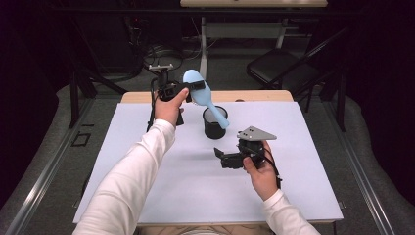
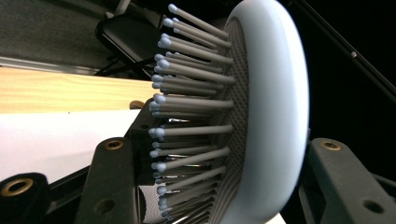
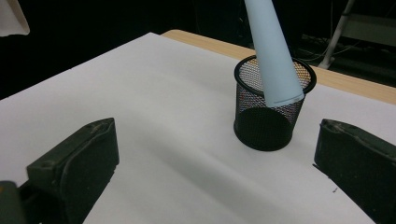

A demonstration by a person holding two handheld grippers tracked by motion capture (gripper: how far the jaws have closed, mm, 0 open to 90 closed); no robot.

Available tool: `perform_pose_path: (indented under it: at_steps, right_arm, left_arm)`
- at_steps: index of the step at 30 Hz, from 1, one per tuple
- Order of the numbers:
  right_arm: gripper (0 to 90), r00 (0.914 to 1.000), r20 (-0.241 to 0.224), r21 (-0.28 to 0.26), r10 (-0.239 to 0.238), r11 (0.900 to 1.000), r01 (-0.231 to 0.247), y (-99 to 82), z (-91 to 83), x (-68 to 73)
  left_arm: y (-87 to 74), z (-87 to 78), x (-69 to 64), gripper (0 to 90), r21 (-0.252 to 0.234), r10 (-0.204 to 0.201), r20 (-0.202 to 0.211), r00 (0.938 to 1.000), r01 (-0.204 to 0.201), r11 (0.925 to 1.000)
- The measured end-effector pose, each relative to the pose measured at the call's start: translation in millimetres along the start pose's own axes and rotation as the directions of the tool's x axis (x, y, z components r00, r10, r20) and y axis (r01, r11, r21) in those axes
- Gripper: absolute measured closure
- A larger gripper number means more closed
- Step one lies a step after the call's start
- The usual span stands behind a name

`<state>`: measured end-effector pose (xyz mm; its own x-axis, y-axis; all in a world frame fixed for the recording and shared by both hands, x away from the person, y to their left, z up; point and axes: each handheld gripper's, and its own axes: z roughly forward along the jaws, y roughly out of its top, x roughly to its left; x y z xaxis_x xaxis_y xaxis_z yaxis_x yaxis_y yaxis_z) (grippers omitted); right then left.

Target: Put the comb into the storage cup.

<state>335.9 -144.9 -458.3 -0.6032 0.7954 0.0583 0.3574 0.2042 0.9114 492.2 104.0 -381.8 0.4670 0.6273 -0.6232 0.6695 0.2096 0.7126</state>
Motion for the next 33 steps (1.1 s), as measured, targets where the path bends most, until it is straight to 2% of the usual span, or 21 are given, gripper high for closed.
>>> perform_pose_path:
  at_steps: [9, 19, 33]
  right_arm:
    - [0.0, 1.0000, -0.002, -0.001, -0.001, 1.0000, 0.001, -0.1, 0.2, 0.0]
    - [0.0, 1.0000, 0.000, 0.000, 0.002, 1.0000, -0.002, -0.2, 0.0, -0.4]
    - [0.0, 1.0000, -0.003, 0.005, -0.001, 1.0000, 0.001, -0.9, 1.1, -0.6]
  left_arm:
    - [1.1, 3.3, -7.8, 47.9, -0.016, 0.053, -0.006, 0.9986, -0.053, 0.9984]
    - [1.5, 5.7, -10.3, 48.0, -0.041, 0.086, -0.017, 0.9962, -0.086, 0.9954]
    - [1.9, 6.1, -13.2, 48.0, -0.101, 0.156, -0.061, 0.9858, -0.162, 0.9817]
